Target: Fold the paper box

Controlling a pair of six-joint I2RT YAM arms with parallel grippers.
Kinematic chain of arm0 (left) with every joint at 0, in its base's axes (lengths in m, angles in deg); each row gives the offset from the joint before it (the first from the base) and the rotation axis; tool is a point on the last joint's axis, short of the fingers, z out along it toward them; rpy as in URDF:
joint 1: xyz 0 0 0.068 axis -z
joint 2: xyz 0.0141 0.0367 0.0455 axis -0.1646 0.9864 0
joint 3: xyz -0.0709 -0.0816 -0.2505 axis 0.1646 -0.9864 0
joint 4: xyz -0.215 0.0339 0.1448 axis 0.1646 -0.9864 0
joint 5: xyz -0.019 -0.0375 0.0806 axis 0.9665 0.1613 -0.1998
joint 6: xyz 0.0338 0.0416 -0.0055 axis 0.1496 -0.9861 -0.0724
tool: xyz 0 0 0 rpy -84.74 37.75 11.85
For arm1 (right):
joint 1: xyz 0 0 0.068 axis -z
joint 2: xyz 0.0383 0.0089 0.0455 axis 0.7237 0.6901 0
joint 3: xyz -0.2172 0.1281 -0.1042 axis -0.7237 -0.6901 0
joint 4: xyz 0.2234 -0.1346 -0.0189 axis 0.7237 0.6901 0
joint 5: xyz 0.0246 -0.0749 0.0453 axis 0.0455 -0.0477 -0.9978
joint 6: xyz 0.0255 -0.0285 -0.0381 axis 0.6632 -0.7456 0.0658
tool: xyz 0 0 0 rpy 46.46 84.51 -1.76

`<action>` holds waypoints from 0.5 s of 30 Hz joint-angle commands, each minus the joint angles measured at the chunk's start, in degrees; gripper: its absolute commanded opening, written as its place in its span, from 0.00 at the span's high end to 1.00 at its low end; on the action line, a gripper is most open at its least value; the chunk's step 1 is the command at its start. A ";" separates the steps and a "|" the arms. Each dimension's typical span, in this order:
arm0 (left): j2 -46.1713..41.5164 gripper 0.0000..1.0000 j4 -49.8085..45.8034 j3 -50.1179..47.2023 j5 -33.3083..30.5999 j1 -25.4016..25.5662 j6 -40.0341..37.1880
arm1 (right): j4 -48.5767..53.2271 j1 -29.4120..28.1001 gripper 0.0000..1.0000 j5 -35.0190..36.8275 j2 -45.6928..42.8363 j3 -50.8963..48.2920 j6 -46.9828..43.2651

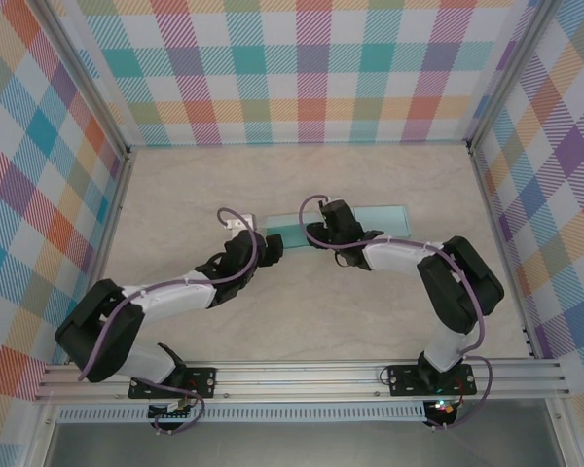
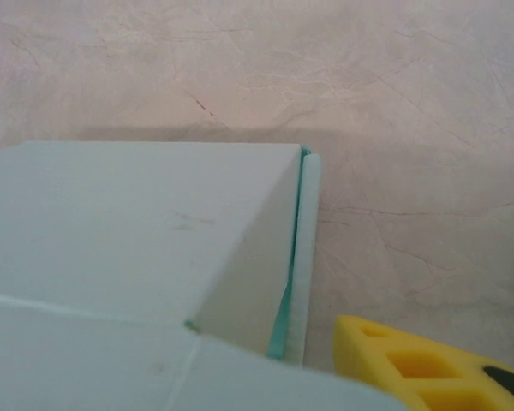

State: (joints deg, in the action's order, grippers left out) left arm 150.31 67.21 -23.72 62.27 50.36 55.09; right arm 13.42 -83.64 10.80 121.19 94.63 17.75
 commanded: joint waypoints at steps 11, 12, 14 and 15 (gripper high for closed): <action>-27.22 0.00 -16.92 -3.62 -2.76 1.22 3.68 | 12.77 -1.00 0.00 -2.63 -17.51 -4.83 -0.51; -29.14 0.00 -17.48 -3.70 -4.48 1.16 4.10 | 14.66 -1.04 0.00 -2.74 -18.95 -4.68 -0.60; -32.02 0.00 -17.48 -4.11 -7.11 1.03 5.82 | 18.00 -1.04 0.00 -2.53 -21.29 -3.86 -0.64; -32.88 0.00 -15.43 -4.47 -6.89 0.96 3.87 | 19.67 -1.04 0.00 -1.89 -22.25 -3.19 -0.45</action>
State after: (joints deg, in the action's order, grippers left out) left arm 119.43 52.78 -27.03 59.15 51.04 58.89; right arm 26.25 -84.34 9.11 101.30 90.19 17.78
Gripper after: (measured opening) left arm 0.996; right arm 0.997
